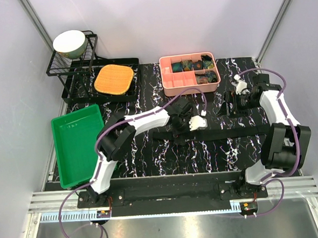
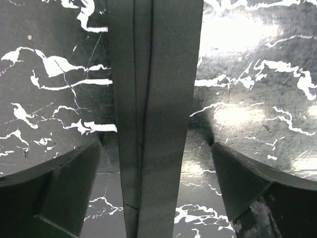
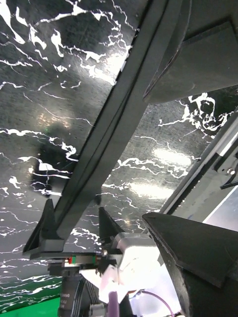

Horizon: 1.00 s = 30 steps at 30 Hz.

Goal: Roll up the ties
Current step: Roll the tie at the center of the board.

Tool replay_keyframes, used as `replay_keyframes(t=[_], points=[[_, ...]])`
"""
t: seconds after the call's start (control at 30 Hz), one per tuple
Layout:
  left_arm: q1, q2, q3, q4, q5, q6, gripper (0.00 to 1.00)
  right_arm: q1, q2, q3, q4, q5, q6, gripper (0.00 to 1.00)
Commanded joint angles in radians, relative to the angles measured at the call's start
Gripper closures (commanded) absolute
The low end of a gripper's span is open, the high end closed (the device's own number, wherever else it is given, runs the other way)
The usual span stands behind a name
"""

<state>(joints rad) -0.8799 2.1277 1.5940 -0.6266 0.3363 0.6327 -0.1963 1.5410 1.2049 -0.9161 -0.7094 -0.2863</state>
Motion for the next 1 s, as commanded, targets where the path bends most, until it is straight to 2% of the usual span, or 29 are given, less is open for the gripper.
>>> replay_keyframes(t=[0.0,0.27,0.4,0.47,0.5,0.53,0.63,0.73,0.9,0.97], points=[[-0.024,0.006,0.081,0.054,0.041,-0.037,0.01,0.001,0.005,0.059,-0.036,-0.039,-0.033,0.04],[-0.065,0.156,0.247,0.041,0.013,-0.123,0.01,-0.052,0.060,0.116,-0.076,-0.039,-0.040,0.03],[-0.070,0.216,0.319,0.027,0.032,-0.169,0.05,-0.071,0.065,0.127,-0.089,-0.032,-0.053,0.03],[-0.071,0.233,0.333,0.021,0.043,-0.176,0.11,-0.081,0.068,0.130,-0.092,-0.024,-0.059,0.03],[-0.074,0.236,0.333,0.021,0.046,-0.176,0.18,-0.084,0.070,0.131,-0.096,-0.022,-0.063,0.03],[-0.073,0.239,0.331,0.019,0.049,-0.176,0.31,-0.087,0.073,0.136,-0.099,-0.022,-0.068,0.03],[-0.071,0.235,0.314,0.015,0.052,-0.163,0.49,-0.091,0.077,0.140,-0.113,-0.022,-0.083,0.04],[-0.073,0.216,0.288,0.016,0.070,-0.145,0.62,-0.091,0.087,0.137,-0.119,-0.025,-0.094,0.04],[-0.070,0.196,0.268,0.016,0.086,-0.130,0.68,-0.091,0.105,0.133,-0.130,-0.025,-0.105,0.06],[-0.065,0.192,0.265,0.016,0.104,-0.136,0.75,-0.091,0.117,0.128,-0.133,-0.025,-0.106,0.07]])
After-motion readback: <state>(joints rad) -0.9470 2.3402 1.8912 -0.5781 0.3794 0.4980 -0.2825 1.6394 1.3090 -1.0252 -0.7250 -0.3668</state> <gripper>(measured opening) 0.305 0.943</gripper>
